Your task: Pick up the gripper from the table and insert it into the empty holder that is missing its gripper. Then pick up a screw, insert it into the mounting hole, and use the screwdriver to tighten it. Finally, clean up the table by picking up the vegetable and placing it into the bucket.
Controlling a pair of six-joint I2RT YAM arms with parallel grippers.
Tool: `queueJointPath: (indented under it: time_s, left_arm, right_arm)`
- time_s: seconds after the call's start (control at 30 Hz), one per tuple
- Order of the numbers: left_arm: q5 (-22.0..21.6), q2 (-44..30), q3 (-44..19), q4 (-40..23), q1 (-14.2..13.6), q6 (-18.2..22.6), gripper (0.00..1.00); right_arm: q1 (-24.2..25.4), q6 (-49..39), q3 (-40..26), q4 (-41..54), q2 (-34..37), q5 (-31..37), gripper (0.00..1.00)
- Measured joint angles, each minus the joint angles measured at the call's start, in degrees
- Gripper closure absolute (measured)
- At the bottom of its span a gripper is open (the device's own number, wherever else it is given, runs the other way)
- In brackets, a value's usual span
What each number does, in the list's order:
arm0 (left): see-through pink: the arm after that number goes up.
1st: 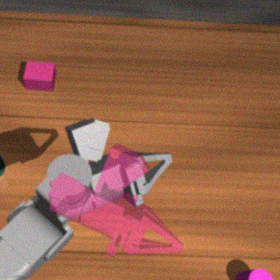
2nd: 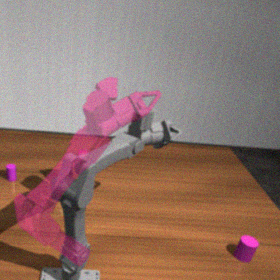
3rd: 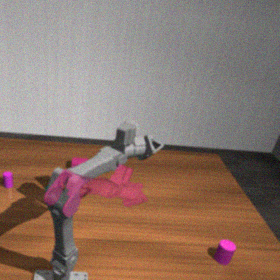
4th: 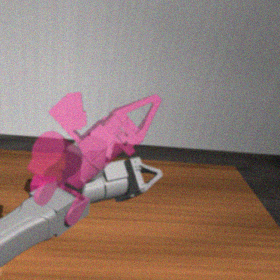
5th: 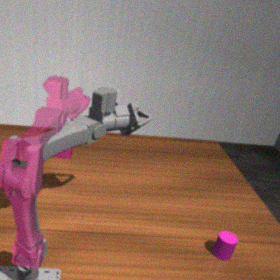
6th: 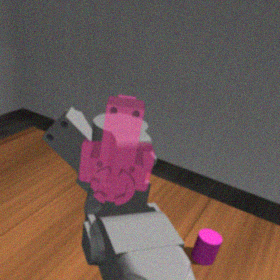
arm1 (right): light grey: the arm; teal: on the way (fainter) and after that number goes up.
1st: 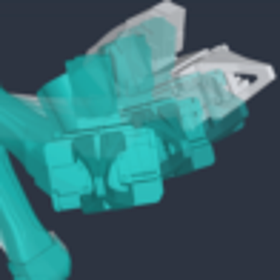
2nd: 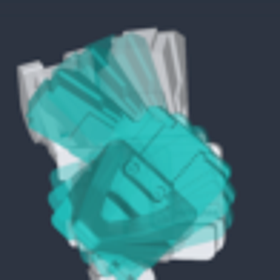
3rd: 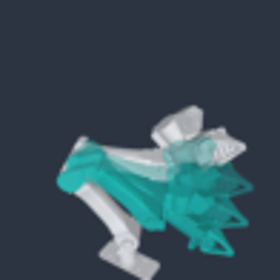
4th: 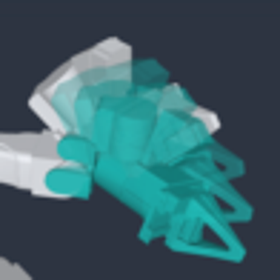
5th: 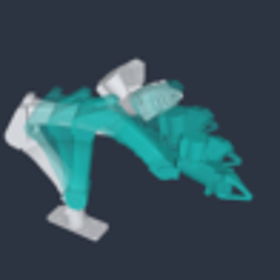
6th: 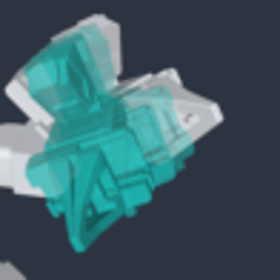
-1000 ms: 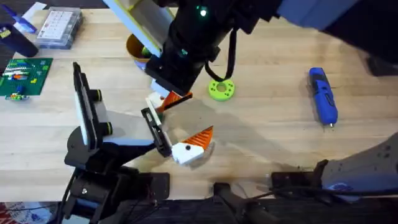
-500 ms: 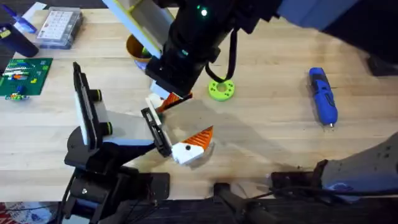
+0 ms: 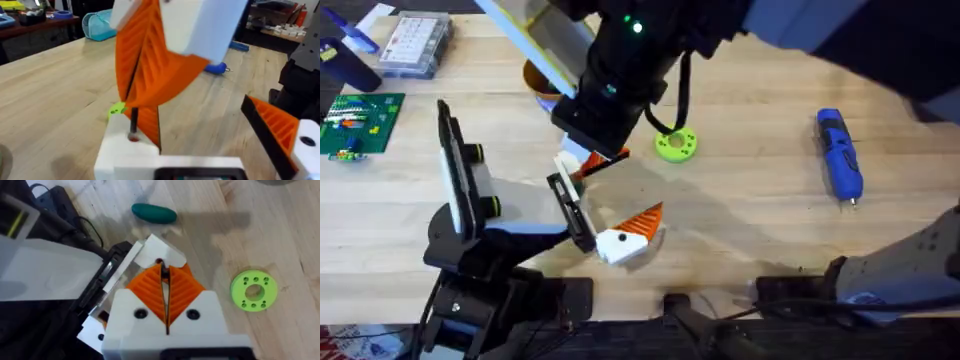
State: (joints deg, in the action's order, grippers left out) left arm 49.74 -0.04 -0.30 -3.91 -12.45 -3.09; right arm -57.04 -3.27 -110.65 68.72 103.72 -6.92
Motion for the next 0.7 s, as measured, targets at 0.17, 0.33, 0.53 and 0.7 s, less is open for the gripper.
queueJointPath:
  time_s: [0.17,0.33,0.53,0.7]
  left_arm:
    - [0.0,0.0,0.0,0.0,0.0,0.0,0.011]
    - [0.0,0.0,0.0,0.0,0.0,0.0,0.011]
    - [0.0,0.0,0.0,0.0,0.0,0.0,0.011]
    - [0.0,0.0,0.0,0.0,0.0,0.0,0.011]
  right_arm:
    - [0.0,0.0,0.0,0.0,0.8,-0.1,0.992]
    - [0.0,0.0,0.0,0.0,0.9,-0.1,0.992]
    - [0.0,0.0,0.0,0.7,0.9,-0.1,0.992]
    - [-0.1,0.0,0.0,0.7,0.9,-0.1,0.992]
